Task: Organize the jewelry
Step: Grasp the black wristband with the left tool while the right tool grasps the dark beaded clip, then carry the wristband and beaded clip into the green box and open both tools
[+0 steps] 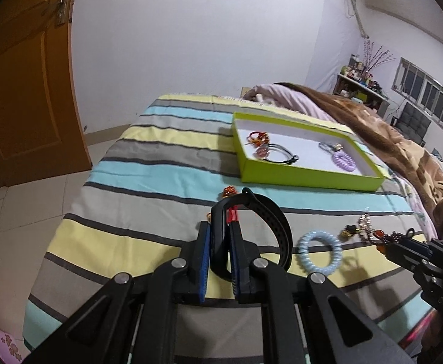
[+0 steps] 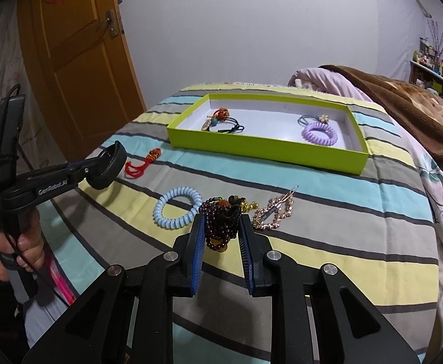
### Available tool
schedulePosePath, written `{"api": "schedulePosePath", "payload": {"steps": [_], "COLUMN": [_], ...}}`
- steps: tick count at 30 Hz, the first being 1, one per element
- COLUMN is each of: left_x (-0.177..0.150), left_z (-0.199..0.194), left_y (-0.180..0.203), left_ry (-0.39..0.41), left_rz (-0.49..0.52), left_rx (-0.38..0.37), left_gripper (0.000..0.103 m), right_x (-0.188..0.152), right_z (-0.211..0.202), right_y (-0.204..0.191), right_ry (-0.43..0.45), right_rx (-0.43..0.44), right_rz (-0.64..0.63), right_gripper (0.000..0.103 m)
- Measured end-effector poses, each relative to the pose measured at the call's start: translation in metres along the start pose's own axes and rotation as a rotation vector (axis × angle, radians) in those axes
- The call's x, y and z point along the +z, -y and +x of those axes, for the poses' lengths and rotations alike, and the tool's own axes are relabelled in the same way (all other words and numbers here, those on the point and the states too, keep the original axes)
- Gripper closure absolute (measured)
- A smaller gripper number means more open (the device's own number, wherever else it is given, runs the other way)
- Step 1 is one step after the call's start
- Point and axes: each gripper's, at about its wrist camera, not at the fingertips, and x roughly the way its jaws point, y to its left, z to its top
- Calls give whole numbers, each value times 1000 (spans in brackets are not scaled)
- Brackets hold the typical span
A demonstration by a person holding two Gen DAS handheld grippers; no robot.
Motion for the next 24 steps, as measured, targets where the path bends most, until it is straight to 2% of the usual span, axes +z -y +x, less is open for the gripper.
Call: {"api": "schedulePosePath", "payload": {"steps": [13,24], "left_x": [14,33], "left_z": [-16,-5], "left_y": [23,45], "left_ry": [43,51], "left_rz": [46,100], "left_rx": [-44,-78], "left_gripper": [91,91], "right_x": [10,27], "right_z": [-19,-19], "right_y": [8,23], "right_ry": [55,81], "right_rx": [-25,-53], "right_rz": [16,21], "right_gripper": [80,80]}}
